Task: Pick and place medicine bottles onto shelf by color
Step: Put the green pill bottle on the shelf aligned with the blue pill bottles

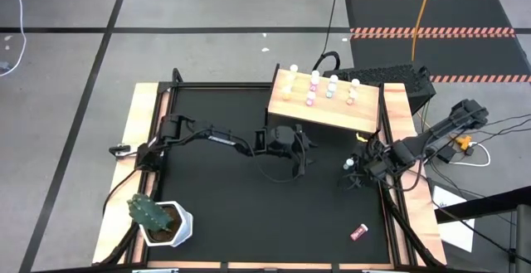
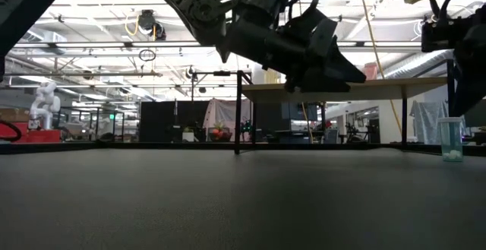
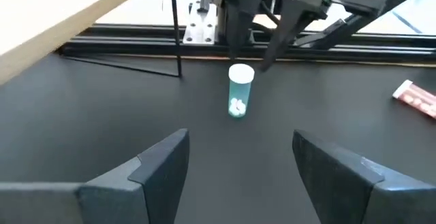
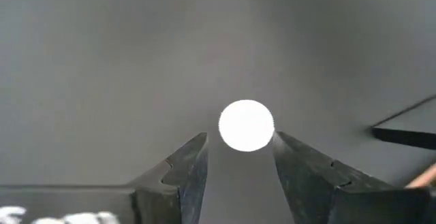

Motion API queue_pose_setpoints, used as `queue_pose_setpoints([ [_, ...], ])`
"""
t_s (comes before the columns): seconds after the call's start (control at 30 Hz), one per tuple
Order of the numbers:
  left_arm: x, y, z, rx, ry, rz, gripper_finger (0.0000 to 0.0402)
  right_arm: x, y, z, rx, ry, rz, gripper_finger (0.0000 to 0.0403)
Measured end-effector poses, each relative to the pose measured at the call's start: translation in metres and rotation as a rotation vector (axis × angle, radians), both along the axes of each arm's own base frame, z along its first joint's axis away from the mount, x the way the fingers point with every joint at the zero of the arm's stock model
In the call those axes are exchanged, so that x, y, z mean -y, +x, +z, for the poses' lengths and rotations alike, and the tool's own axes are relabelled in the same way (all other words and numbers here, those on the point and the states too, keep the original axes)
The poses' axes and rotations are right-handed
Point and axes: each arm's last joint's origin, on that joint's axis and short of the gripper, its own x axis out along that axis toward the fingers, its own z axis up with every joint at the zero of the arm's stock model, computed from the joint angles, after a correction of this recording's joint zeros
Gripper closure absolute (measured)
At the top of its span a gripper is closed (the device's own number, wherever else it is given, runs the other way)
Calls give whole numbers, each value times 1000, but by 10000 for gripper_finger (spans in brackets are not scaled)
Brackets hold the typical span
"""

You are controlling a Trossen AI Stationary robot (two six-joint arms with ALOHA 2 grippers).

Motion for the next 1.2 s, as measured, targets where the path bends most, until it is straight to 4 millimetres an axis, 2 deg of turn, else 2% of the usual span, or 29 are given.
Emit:
queue_pose_setpoints([
  [0.2, -5, -1, -2, -14, 47, -19, 139, 1, 7, 0, 18, 14, 49, 243],
  [0.57, -22, -2, -2, -21, 39, -43, 140, 9, 12, -2, -32, 78, -12, 243],
  [0.73, -24, -2, -2, -20, 41, -41, 136, 13, 13, -2, -30, 84, -40, 243],
  [1.03, -24, -2, -2, -20, 38, -41, 135, 15, 22, -2, 9, 136, -27, 243],
  [1.2, -23, -2, -1, -16, 9, -60, 135, 14, 31, 4, 127, 160, -9, 243],
])
